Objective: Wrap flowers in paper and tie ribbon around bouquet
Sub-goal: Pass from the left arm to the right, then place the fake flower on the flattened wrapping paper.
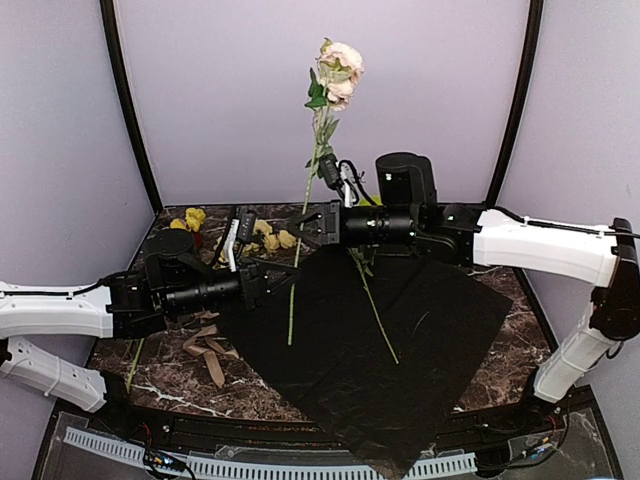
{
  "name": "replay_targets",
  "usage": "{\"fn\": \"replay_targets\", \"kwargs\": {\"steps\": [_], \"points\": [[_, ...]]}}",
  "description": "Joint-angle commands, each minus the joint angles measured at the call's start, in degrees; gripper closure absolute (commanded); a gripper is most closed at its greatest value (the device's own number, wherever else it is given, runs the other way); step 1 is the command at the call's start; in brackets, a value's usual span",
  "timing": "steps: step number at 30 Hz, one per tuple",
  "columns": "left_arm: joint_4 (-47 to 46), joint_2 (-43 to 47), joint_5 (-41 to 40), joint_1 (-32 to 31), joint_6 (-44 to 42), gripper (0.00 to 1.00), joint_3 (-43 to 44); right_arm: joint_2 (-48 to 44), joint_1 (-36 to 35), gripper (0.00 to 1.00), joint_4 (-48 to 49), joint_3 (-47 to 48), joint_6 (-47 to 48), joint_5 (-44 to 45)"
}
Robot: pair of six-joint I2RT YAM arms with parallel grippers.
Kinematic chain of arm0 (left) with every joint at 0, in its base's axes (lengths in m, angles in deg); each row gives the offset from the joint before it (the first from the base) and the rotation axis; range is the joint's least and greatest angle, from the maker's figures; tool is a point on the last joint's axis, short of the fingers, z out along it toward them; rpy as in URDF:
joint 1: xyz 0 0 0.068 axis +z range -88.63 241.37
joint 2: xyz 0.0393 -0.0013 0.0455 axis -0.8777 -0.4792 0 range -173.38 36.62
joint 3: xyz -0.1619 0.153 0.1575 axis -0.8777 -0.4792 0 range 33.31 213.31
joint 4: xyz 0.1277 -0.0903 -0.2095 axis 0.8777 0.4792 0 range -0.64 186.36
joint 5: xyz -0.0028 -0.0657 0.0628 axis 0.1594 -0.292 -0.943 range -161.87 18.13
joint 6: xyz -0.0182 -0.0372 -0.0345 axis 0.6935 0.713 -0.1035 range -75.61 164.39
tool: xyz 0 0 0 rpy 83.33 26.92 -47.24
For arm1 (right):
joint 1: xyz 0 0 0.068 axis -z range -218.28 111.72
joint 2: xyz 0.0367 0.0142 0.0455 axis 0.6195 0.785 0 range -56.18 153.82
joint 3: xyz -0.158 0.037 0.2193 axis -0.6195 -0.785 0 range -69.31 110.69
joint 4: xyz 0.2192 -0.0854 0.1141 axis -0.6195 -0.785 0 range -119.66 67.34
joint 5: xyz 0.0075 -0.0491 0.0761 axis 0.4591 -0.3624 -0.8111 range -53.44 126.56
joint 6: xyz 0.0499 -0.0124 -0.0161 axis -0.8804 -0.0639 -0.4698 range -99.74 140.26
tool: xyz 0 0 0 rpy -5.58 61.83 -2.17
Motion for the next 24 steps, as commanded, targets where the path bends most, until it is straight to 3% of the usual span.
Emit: {"fn": "replay_targets", "kwargs": {"steps": [1, 4, 9, 11, 14, 17, 20, 24], "points": [[-0.2, 1.47, -1.66, -0.25, 0.93, 0.98, -1.03, -6.62, 4.56, 1.0, -5.78, -3.48, 0.77, 4.25], [-0.59, 0.98, -1.12, -0.25, 0.82, 1.0, -2.1, -9.55, 6.98, 1.0, -4.51, -7.68, 0.17, 2.34], [-0.47, -2.6, -1.09, -0.25, 0.31, 1.0, -0.62, -9.51, 7.19, 1.0, -7.24, -6.15, 2.36, 1.35], [0.93, -3.22, -1.81, -0.25, 0.22, 0.99, -0.08, -8.92, 8.39, 1.0, -12.78, -4.32, 3.39, 3.56], [8.93, -2.91, -6.89, -0.12, 0.93, 0.9, 1.01, -5.56, 11.94, 1.0, -25.43, -0.59, 6.11, 4.4], [23.83, -4.32, -14.49, 1.71, 4.84, 0.83, 3.24, -0.19, 12.48, 1.0, -40.57, 4.34, 10.61, 16.9], [32.59, -6.7, -16.13, 4.84, 8.42, 0.81, 2.92, 6.36, 12.54, 1.0, -47.43, 7.14, 12.82, 21.06], [34.84, -8.66, -18.0, 5.68, 9.32, 0.78, 0.8, 14.84, 12.58, 1.0, -53.78, 12.73, 14.81, 22.4]]}}
